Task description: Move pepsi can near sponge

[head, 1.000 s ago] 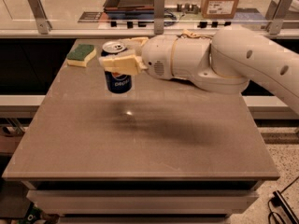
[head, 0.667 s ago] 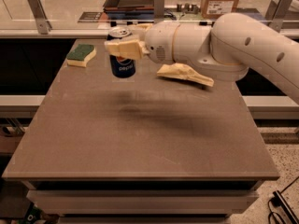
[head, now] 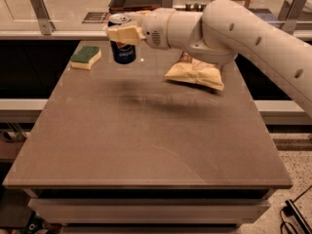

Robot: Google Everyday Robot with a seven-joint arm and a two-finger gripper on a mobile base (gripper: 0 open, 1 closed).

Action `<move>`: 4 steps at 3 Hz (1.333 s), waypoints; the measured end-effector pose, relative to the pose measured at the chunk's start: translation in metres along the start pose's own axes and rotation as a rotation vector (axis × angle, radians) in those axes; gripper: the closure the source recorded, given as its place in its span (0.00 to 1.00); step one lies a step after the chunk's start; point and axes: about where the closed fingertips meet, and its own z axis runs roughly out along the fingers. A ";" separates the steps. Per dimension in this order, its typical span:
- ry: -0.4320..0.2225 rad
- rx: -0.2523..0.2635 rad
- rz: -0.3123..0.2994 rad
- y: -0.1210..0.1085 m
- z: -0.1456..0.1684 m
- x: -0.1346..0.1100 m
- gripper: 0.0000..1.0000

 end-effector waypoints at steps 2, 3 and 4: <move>-0.008 0.019 -0.016 -0.020 0.060 0.014 1.00; -0.013 0.039 -0.012 -0.022 0.084 0.024 1.00; -0.002 0.063 -0.007 -0.023 0.104 0.034 1.00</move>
Offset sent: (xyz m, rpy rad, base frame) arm 0.0736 0.0616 -0.0357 0.0116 -0.0344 -0.0418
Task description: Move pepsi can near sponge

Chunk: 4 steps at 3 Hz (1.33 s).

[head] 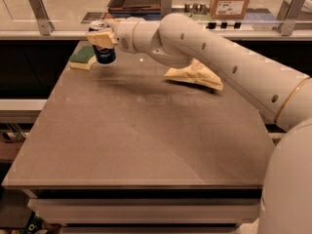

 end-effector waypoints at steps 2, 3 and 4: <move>0.017 0.014 0.042 0.001 0.021 0.023 1.00; 0.001 0.008 0.077 0.000 0.025 0.031 1.00; -0.006 -0.004 0.097 -0.001 0.028 0.036 1.00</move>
Offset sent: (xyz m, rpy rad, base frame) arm 0.0187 0.0155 -0.0401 0.0305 0.0737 -0.0270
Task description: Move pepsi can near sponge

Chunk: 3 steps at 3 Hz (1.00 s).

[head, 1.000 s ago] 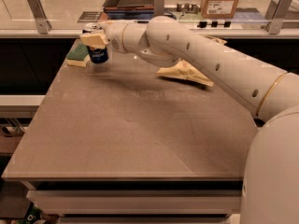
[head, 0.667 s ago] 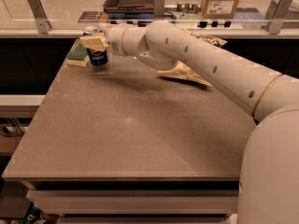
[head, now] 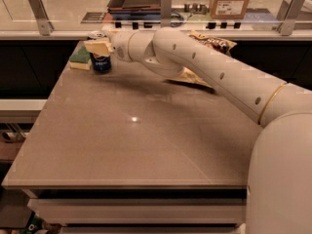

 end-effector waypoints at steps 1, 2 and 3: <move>0.000 -0.004 0.000 0.002 0.002 0.000 0.82; 0.000 -0.007 0.000 0.004 0.004 0.000 0.57; -0.001 -0.011 0.000 0.006 0.005 -0.001 0.35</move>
Offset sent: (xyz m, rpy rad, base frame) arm -0.0007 0.0022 0.0000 0.0001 0.0001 0.0030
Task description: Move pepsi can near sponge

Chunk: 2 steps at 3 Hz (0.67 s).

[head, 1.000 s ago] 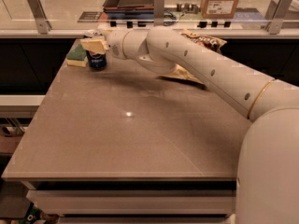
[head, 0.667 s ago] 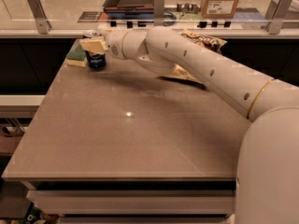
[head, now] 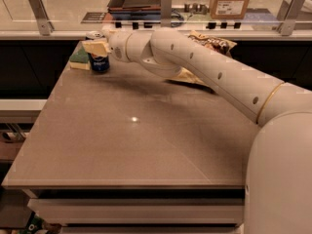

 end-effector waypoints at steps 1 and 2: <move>0.000 -0.004 0.000 0.002 0.002 0.000 0.12; -0.001 -0.007 0.000 0.004 0.003 0.000 0.00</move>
Offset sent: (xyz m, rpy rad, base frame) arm -0.0007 0.0019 0.0000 0.0003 0.0003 0.0028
